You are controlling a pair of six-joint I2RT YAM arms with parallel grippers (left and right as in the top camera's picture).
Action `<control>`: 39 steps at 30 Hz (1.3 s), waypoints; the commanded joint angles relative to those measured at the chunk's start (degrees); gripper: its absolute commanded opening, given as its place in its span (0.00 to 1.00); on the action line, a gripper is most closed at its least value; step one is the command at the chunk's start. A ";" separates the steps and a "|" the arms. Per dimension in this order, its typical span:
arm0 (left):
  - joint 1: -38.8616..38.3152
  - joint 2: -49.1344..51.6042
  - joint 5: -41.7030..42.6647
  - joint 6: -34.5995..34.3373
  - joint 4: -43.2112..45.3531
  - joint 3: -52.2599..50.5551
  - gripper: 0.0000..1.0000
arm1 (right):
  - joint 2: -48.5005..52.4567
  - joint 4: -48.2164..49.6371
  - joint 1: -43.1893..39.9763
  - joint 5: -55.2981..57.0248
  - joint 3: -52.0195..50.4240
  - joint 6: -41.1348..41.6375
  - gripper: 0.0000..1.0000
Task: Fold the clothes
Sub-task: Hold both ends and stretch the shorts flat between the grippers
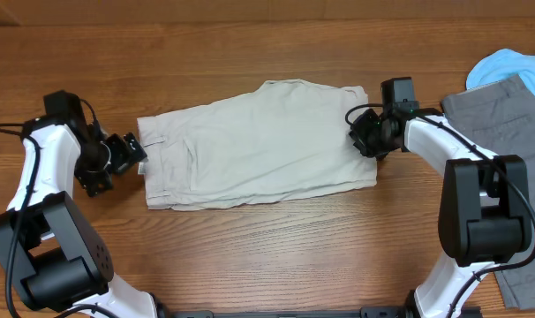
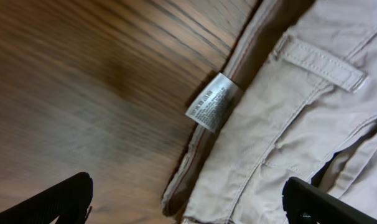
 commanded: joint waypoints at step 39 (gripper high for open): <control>-2.67 17.33 20.79 15.61 19.19 -7.96 0.89 | -22.64 -10.21 1.62 -3.23 -2.01 -19.82 1.00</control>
